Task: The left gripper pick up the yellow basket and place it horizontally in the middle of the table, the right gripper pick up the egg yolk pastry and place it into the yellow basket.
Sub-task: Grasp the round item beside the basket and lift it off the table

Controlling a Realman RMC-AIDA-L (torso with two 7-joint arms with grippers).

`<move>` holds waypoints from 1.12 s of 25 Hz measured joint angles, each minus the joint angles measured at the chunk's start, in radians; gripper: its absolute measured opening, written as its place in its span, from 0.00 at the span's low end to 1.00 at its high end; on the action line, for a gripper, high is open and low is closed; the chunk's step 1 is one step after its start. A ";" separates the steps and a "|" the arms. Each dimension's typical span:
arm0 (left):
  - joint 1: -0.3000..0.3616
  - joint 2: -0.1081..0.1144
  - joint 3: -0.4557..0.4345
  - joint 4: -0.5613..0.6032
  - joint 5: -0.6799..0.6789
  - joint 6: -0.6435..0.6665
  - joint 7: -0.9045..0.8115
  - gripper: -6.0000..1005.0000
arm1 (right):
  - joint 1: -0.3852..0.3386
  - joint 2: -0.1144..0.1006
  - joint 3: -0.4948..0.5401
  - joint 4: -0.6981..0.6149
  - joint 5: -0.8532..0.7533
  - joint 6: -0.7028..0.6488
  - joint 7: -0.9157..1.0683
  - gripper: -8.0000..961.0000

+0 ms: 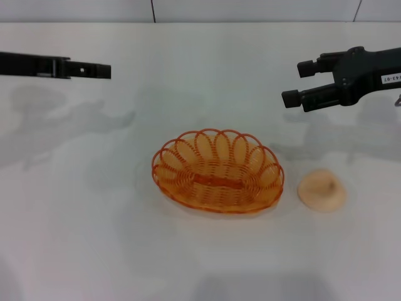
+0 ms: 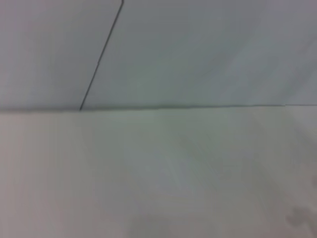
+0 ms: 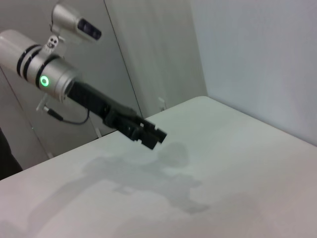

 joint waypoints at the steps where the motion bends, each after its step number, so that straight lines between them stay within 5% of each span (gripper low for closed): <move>1: -0.010 0.005 0.000 -0.003 -0.004 0.012 0.027 0.86 | 0.002 0.000 0.000 0.000 0.000 0.000 0.002 0.89; 16: -0.141 0.073 0.019 -0.030 0.078 0.355 0.259 0.86 | 0.011 -0.017 -0.003 -0.015 -0.013 -0.016 0.080 0.89; 28: -0.111 0.063 0.069 0.016 0.078 0.466 0.379 0.86 | 0.003 -0.007 -0.017 -0.166 -0.210 -0.104 0.208 0.89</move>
